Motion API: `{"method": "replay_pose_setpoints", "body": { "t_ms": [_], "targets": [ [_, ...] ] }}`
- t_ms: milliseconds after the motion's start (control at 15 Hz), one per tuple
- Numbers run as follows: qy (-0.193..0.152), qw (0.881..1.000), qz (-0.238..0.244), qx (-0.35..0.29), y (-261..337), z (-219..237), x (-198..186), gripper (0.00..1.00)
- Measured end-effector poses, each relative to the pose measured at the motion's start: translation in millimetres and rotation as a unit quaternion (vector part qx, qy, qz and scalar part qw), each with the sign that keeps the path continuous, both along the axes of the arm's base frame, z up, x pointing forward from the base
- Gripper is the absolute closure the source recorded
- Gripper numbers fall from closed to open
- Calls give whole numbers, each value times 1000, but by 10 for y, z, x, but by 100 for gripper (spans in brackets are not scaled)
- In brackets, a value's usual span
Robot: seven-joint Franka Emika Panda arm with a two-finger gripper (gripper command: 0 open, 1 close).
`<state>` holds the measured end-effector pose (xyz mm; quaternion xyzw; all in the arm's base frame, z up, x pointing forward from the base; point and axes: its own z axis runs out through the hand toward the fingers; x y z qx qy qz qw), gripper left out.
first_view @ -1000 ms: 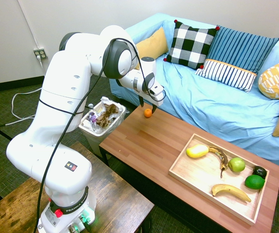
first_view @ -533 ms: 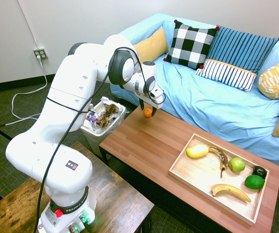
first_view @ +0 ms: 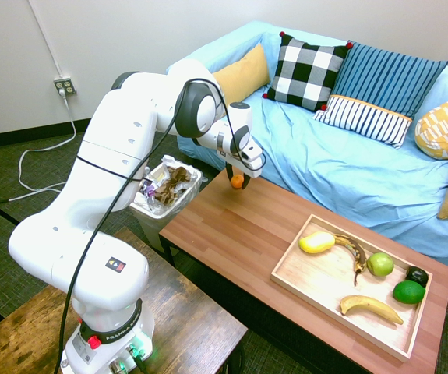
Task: Put the tangerine in the tray
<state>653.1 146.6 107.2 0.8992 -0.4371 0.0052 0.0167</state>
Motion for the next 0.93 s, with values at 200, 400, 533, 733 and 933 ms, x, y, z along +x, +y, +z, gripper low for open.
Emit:
{"method": "replay_pose_setpoints", "body": {
  "t_ms": [200,400,533,733,933],
  "targets": [
    [-4,1000,-3,3,14,49,33,100],
    [-10,1000,-7,8,25,314,88,100],
    [-21,1000,-14,11,-60,704,140,100],
    [-40,998,-51,4,-614,1336,63,100],
    [-54,992,-114,-5,-1635,1866,-227,100]
  ]
}}
